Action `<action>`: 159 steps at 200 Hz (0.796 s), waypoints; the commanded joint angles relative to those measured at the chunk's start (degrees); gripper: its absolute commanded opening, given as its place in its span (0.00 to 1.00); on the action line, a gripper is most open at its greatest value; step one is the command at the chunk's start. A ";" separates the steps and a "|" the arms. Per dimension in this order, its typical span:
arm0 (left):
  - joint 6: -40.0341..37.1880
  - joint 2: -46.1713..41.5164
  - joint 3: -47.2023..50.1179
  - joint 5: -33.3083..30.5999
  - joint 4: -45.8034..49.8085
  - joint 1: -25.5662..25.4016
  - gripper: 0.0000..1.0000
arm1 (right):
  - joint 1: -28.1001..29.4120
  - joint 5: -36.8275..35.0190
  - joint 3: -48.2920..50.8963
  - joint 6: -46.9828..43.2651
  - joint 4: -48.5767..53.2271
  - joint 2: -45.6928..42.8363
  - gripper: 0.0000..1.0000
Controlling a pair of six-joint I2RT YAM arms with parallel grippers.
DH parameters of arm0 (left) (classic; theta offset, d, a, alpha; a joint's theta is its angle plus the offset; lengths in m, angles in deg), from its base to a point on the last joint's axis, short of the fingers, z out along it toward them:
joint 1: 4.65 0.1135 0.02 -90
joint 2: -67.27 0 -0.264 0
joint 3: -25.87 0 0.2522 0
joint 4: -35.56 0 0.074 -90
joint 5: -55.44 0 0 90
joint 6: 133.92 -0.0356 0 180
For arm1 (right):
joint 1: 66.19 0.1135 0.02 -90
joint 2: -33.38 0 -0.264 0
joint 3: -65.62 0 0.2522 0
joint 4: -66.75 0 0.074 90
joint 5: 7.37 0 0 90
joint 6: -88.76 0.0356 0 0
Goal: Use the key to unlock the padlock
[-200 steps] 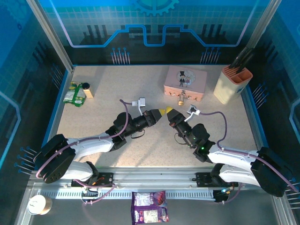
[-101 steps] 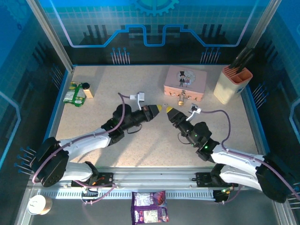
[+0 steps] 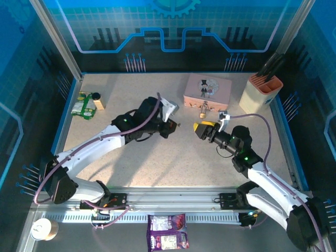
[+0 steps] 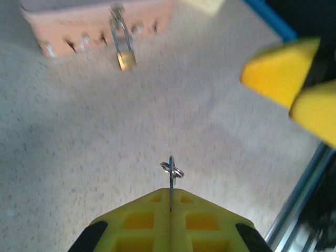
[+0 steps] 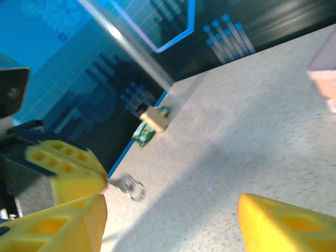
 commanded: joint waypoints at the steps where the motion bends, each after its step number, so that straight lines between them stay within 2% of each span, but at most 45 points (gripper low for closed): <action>1: -9.72 0.30 -3.29 0.25 8.69 -1.79 0.00 | -0.72 12.90 1.41 -0.98 -8.90 2.45 0.64; 34: -12.01 -1.19 -2.31 3.78 8.75 -2.09 0.00 | -0.22 19.05 3.62 0.62 -20.78 7.33 0.58; 70: -12.67 -3.25 -0.98 7.77 7.26 -2.13 0.00 | 3.10 20.41 5.35 1.42 -31.07 12.26 0.51; 102: -13.03 -4.08 -0.64 10.04 7.04 -2.08 0.00 | 5.47 20.85 5.38 -0.14 -34.03 15.04 0.45; 159: -13.55 -5.24 -0.49 11.86 7.58 -2.12 0.00 | 6.09 23.14 5.30 -1.78 -35.98 17.17 0.38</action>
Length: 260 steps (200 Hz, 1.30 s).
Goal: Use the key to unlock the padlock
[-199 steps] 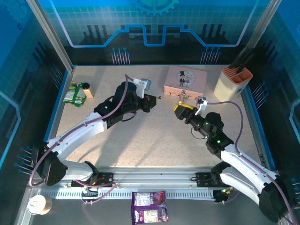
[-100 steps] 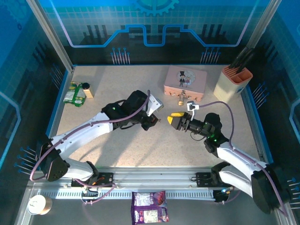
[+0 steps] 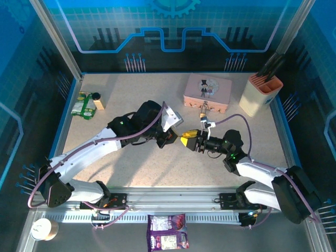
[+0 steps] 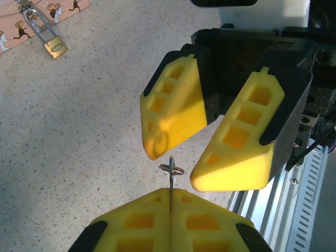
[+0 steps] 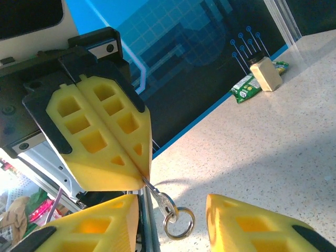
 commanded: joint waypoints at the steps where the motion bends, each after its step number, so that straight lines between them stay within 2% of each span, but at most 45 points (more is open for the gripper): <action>1: -1.66 -1.92 0.41 2.41 1.07 -0.08 0.00 | 0.82 2.06 0.34 -2.03 -3.77 0.36 0.38; 71: -2.02 -2.09 0.15 2.01 1.26 -0.08 0.00 | 1.20 3.90 0.27 -3.50 -3.25 -0.25 0.23; 141: -2.02 -2.09 0.15 3.17 1.57 -0.10 0.00 | 1.27 4.03 -0.24 -3.90 -2.38 -0.85 0.15; 193: -2.24 -2.44 0.39 2.31 1.24 -0.06 0.00 | 1.28 3.63 -0.72 -4.99 0.71 -2.27 0.00; 223: -1.80 -2.92 0.79 0.60 0.17 0.00 0.00 | 1.28 2.87 -0.90 -5.34 2.99 -3.27 0.00; 243: -0.11 -4.17 1.73 -1.78 -2.20 0.29 0.21 | 1.20 -0.08 -1.29 -5.83 7.51 -5.03 0.00; 260: 3.91 -6.73 4.24 -3.85 -7.29 1.85 0.44 | 0.88 -6.54 -2.77 -8.17 19.52 -8.52 0.00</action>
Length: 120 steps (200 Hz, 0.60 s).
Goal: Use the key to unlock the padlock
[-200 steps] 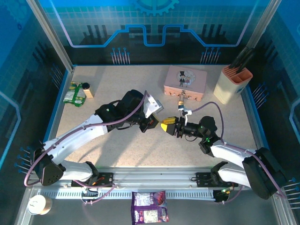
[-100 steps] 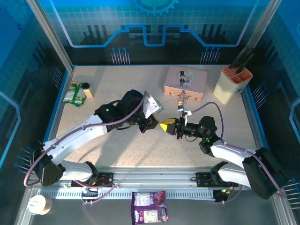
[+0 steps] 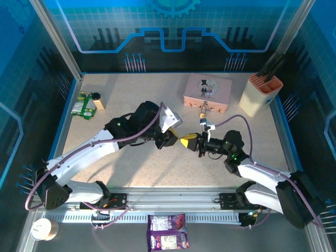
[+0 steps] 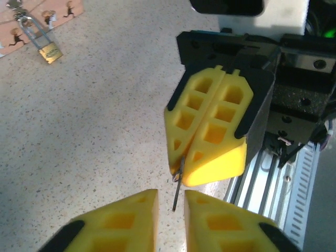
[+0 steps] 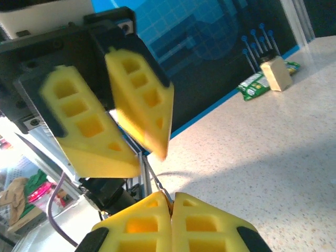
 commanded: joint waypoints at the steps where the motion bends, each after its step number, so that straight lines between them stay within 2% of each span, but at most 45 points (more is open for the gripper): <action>1: 4.66 -4.47 3.12 -3.93 -6.76 1.75 0.45 | 0.21 -7.54 -2.82 -3.40 13.56 -4.32 0.00; 19: 12.47 -8.06 8.55 -3.94 -16.28 6.07 0.59 | 0.01 -18.13 -4.70 -5.03 27.10 -9.07 0.00; 33: 20.36 -9.36 13.00 -2.88 -23.87 10.25 0.65 | 0.01 -25.14 -6.28 -5.72 35.43 -12.14 0.00; 54: 30.14 -6.13 16.23 -7.32 -29.48 13.10 0.74 | -0.01 -34.45 -8.24 -4.04 46.07 -15.92 0.00; 71: 34.47 0.45 14.94 -9.98 -30.08 13.50 0.76 | 0.02 -40.81 -8.69 -0.95 51.84 -19.04 0.00; 91: 37.58 9.23 12.96 -6.94 -35.00 13.25 0.76 | 0.02 -44.87 -9.08 0.84 56.13 -23.07 0.00; 120: 37.11 21.07 6.45 -6.79 -37.39 11.16 0.75 | 0.02 -48.26 -10.25 1.13 61.37 -28.75 0.00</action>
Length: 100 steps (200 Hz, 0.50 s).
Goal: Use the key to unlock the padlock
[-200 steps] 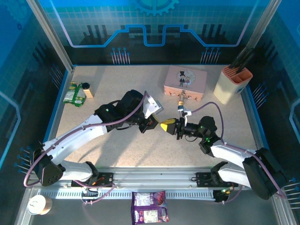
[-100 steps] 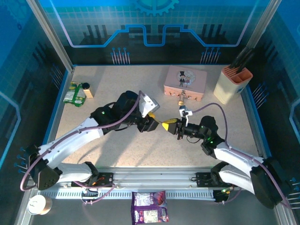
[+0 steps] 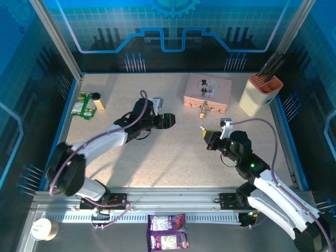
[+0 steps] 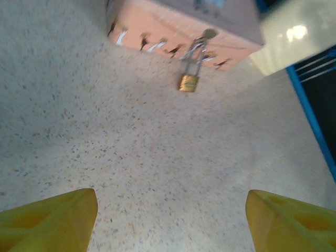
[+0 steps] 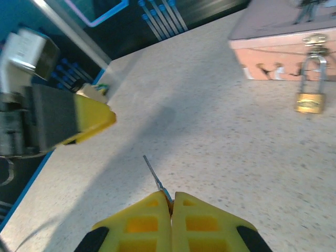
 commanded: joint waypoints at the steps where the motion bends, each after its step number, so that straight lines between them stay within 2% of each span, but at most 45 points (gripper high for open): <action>1: 3.02 7.29 -6.17 0.20 -5.52 -1.74 0.75 | 0.04 -7.14 -2.92 1.44 8.53 -4.21 0.00; 45: 0.97 21.73 -17.80 -0.68 -7.70 -5.06 0.75 | -0.14 -8.44 -3.28 1.00 13.35 -9.81 0.00; 100: -2.99 35.36 -31.65 -4.77 -6.92 -7.99 0.74 | -0.31 -9.63 -1.95 1.79 16.84 -16.17 0.00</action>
